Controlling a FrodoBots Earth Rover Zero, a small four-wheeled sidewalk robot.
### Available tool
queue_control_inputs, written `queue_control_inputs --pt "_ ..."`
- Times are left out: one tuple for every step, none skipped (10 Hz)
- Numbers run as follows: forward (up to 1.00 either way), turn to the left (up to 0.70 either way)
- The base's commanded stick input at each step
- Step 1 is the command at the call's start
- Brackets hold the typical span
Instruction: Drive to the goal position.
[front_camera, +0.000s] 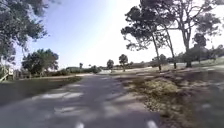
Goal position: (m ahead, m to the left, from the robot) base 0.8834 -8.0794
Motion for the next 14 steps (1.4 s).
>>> queue_control_inputs --pt "0.86 0.04" --pt "0.87 0.0" --pt "0.86 0.0" --pt "0.86 0.0" --pt "0.85 0.0" --pt "0.85 0.0" --pt "0.85 0.0" --pt "0.86 0.0" --pt "0.85 0.0" --pt "0.86 0.0" --pt "0.81 0.0" --pt "0.8 0.0" --pt "0.78 0.0" --pt "0.71 0.0"
